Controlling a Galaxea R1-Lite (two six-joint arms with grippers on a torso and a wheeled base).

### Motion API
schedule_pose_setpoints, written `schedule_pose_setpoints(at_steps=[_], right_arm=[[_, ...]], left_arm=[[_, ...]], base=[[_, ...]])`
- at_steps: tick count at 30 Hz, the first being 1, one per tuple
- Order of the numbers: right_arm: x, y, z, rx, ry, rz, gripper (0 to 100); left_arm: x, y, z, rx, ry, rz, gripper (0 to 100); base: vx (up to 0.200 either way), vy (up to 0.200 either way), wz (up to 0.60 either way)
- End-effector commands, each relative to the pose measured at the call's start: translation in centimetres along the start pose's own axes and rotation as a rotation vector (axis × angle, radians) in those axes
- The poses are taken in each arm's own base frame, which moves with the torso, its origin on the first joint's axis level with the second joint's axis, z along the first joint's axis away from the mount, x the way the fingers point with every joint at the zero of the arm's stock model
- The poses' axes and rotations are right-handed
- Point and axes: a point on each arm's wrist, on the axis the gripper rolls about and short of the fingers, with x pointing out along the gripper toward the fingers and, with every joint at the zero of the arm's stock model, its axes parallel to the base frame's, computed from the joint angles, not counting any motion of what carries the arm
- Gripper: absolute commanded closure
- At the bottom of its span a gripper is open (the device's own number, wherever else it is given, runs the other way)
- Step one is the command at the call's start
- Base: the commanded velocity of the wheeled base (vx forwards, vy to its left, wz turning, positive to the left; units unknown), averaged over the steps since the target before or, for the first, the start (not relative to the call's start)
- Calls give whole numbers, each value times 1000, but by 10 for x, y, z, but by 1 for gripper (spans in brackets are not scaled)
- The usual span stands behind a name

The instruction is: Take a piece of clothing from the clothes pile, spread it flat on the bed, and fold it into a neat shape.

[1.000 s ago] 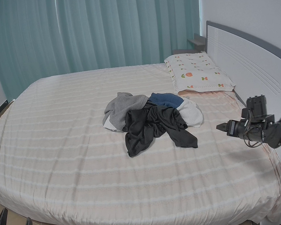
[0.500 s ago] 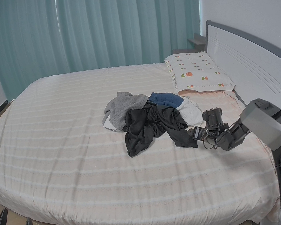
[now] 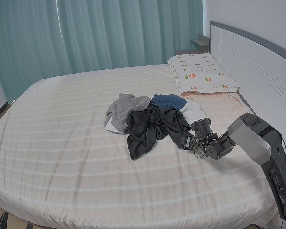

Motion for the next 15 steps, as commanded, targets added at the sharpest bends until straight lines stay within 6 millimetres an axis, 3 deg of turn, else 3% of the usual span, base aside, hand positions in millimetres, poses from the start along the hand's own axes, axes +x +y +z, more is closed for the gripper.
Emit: schedule_pose_setpoints(at_steps=[1, 6, 14, 15], right_arm=[[3, 3, -4, -4, 0, 7, 100], [-2, 7, 0, 1, -8, 21, 100], [-45, 19, 22, 20, -28, 68, 100], [-63, 20, 29, 61, -37, 97, 100]], left_arm=[[0, 0, -5, -1, 4, 1, 0], [0, 0, -5, -2, 4, 2, 0], [0, 0, -5, -10, 2, 2, 0], [0, 0, -5, -10, 2, 2, 0]], base=[[0, 0, 0], [0, 0, 0], [0, 0, 0], [0, 0, 0]])
